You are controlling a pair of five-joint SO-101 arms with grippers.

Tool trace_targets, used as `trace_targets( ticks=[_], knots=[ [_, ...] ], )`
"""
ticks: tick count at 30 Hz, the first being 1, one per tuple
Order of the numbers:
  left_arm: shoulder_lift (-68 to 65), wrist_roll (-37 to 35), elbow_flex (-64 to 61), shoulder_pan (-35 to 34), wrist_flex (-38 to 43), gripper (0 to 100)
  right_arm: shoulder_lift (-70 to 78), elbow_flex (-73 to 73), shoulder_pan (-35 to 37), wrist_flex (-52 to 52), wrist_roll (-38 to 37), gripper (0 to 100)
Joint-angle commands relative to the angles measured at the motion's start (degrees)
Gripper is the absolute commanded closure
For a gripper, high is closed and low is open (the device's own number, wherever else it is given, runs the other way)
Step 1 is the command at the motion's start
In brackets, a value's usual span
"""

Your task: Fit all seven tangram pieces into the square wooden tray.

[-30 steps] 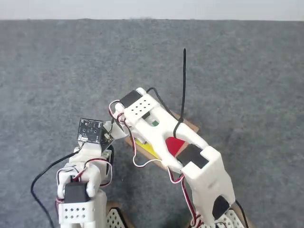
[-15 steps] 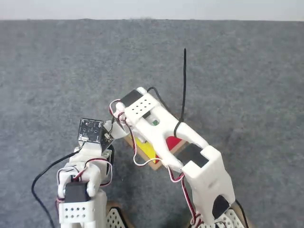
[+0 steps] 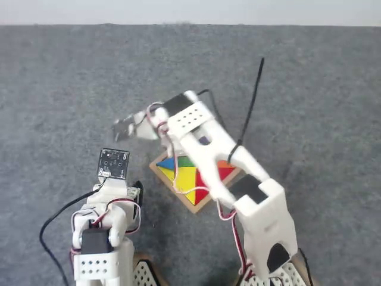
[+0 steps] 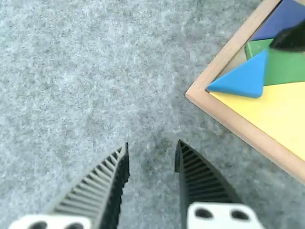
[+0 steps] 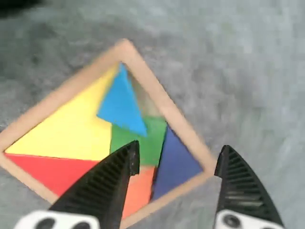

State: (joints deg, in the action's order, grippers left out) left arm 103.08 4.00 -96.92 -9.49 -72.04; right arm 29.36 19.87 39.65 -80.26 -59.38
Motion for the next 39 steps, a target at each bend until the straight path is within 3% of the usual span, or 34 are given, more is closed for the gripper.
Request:
trace_targets(
  ticks=[1,6,9,13,22,39],
  knots=[
    [1.58,0.35,0.48,0.18,-0.53,85,-1.45,4.57,-5.32,-5.76,9.14,74.5],
    [1.58,0.35,0.48,0.18,-0.53,85,-1.63,7.30,-6.55,-11.65,18.46,99.6],
    [1.58,0.35,0.48,0.18,-0.53,85,-3.03,6.77,-7.52,-9.71,24.97,96.7],
    [1.58,0.35,0.48,0.18,-0.53,85,-8.66,-1.05,-10.24,2.77,34.46,99.0],
    [1.58,0.35,0.48,0.18,-0.53,85,-25.80,-42.20,-6.90,34.15,37.27,99.1],
    [1.58,0.35,0.48,0.18,-0.53,85,-30.02,-46.86,4.62,36.09,44.84,99.1]
  ],
)
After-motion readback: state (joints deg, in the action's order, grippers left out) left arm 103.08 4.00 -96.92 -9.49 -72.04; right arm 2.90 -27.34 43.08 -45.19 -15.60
